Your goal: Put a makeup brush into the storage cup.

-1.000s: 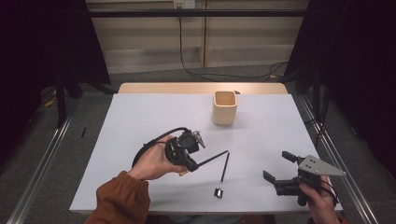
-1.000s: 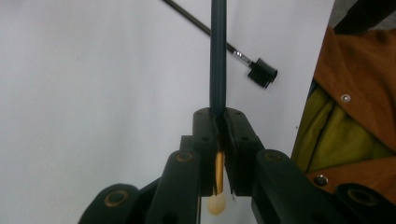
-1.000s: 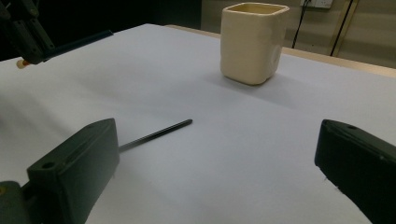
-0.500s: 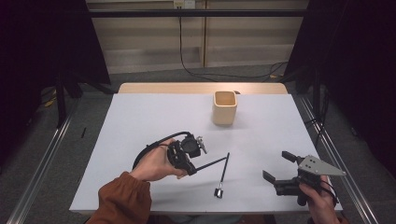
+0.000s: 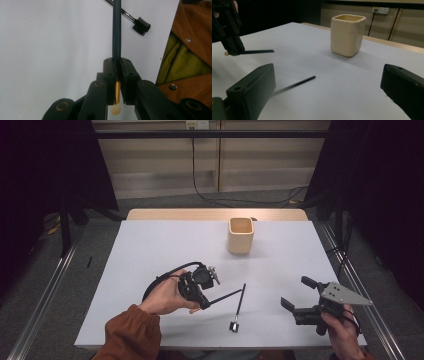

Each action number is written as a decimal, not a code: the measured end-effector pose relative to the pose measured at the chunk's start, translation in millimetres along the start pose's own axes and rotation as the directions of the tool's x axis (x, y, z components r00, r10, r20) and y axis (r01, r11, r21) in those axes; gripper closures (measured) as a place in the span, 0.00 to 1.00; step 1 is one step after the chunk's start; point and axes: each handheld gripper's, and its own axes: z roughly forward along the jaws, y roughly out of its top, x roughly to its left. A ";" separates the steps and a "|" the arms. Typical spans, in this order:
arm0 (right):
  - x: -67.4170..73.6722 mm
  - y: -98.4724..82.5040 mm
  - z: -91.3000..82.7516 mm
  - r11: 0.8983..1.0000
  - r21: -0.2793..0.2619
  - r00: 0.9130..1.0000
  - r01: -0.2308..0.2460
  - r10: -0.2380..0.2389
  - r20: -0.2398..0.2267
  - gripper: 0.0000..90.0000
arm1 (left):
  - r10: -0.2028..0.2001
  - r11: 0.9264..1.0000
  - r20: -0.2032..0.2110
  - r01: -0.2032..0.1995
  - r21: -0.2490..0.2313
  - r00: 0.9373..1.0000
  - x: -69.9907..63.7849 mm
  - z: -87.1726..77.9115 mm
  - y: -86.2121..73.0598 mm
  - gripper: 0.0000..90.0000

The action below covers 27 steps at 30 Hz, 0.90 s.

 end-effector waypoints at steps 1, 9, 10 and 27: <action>0.0 2.8 1.0 1.000 -0.013 1.000 -0.009 0.009 0.001 0.00 | -0.003 1.000 0.000 0.003 0.006 1.000 -0.2 0.3 -0.1 0.93; 2.0 19.3 8.2 0.998 -0.056 1.000 -0.020 0.020 -0.009 0.00 | 0.003 1.000 0.009 -0.003 -0.006 1.000 -0.4 -2.1 0.5 0.93; 2.7 22.1 9.6 0.998 -0.069 1.000 -0.015 0.016 0.011 0.00 | 0.009 1.000 0.003 -0.009 -0.008 1.000 0.1 -2.1 0.3 0.93; 0.7 57.3 34.1 0.999 -0.051 0.988 0.002 -0.010 -0.156 0.00 | 0.017 1.000 -0.018 -0.017 0.016 1.000 -2.2 -4.5 4.3 0.93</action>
